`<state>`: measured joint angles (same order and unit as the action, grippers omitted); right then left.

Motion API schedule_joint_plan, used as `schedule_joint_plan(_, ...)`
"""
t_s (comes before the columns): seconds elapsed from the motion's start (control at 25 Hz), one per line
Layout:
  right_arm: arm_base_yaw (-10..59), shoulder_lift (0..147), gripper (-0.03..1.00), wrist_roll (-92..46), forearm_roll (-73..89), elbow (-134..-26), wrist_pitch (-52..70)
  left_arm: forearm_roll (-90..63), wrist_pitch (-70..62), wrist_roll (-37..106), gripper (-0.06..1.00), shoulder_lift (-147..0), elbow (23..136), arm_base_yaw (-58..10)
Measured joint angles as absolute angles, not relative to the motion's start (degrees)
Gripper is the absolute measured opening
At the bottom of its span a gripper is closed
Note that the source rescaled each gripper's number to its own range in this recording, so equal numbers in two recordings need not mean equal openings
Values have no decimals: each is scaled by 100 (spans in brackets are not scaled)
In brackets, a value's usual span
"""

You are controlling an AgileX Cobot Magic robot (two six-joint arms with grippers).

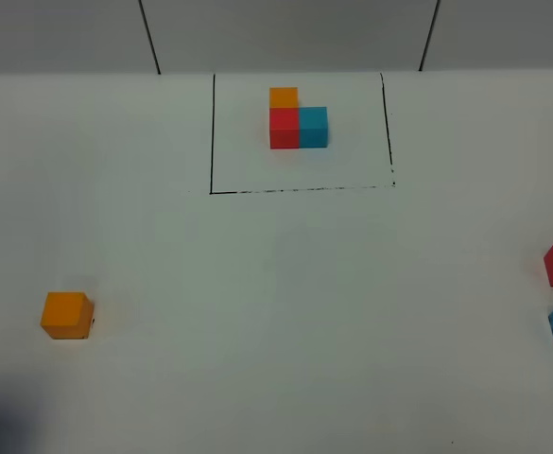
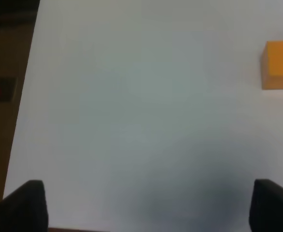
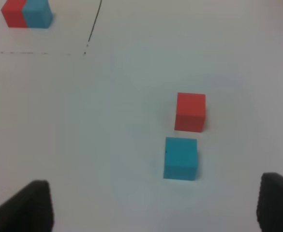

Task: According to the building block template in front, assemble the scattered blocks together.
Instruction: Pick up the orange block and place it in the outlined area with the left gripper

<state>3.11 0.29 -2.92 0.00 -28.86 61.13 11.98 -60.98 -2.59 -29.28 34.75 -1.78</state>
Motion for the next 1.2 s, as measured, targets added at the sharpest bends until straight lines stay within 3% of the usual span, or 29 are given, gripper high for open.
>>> schedule_joint_plan(0.28, 311, 29, 90, -292, 0, -2886, 6113, 701, -6077, -268, 93, -5435, 4621, -178)
schedule_joint_plan(0.56, 311, 29, 90, -292, 0, -2886, 6113, -107, -5548, 0, 93, -7241, 4894, -178)
schedule_joint_plan(1.2, 311, 29, 90, -292, 0, -2886, 6113, -314, -4291, -32, 92, -8994, 4898, -772)
